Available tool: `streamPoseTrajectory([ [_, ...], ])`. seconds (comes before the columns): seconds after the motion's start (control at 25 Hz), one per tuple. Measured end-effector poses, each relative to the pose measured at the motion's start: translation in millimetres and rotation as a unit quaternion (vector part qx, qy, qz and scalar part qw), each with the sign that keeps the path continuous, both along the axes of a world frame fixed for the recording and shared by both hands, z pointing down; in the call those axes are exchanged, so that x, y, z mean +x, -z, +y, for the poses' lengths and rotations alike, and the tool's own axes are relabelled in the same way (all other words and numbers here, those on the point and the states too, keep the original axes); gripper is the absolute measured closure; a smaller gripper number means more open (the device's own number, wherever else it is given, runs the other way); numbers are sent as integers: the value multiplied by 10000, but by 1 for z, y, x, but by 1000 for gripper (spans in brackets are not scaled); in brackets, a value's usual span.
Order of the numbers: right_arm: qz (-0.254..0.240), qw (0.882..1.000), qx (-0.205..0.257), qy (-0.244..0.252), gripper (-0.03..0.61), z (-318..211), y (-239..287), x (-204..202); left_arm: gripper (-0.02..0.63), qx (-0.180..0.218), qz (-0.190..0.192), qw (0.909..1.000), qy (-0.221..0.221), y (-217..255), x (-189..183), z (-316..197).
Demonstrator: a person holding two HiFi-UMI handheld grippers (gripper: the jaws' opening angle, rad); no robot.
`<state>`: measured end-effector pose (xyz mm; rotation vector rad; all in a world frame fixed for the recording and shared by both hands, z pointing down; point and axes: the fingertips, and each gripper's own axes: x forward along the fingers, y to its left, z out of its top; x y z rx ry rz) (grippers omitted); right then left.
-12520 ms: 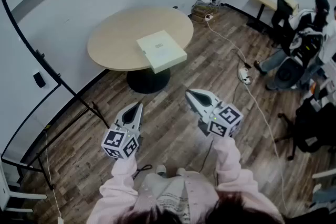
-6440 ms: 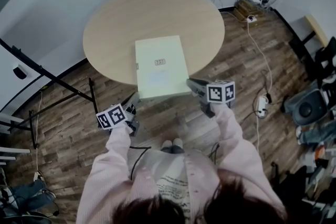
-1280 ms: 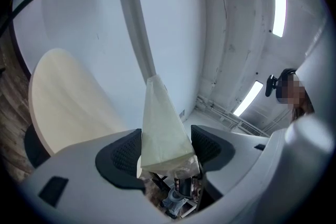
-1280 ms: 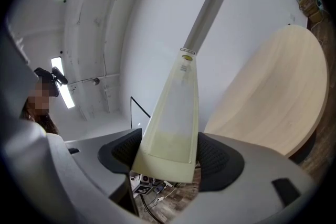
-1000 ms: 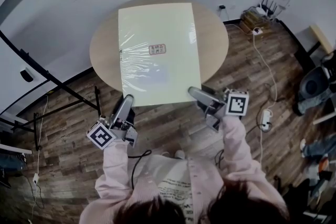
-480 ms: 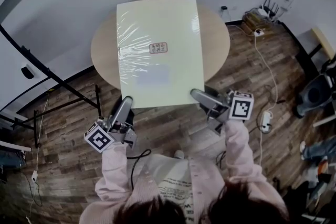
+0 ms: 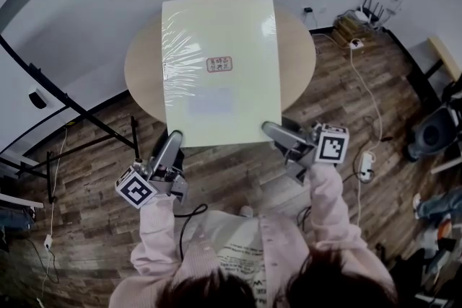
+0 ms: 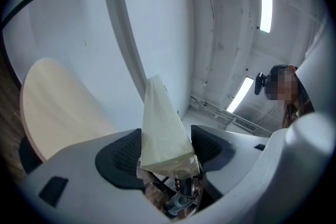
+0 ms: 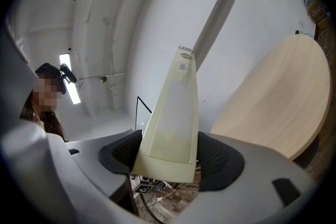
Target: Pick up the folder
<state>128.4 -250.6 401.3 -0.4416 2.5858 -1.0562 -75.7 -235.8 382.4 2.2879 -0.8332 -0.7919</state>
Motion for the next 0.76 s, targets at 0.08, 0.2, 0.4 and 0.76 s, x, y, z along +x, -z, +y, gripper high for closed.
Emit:
streamPoseTrajectory([
  [0.08,-13,10000,-28,9,255,0,-1,0,304,-11,4,10000,1,-1,0,0],
  [0.2,-8,10000,-58,-4,255,-1,-3,0,304,-14,-11,10000,2,-2,-1,0],
  [0.4,35,10000,-27,14,255,-2,-3,1,304,-4,2,10000,7,-1,0,-1],
  [0.76,26,10000,-32,73,255,-1,-5,4,304,29,4,10000,74,1,4,-1],
])
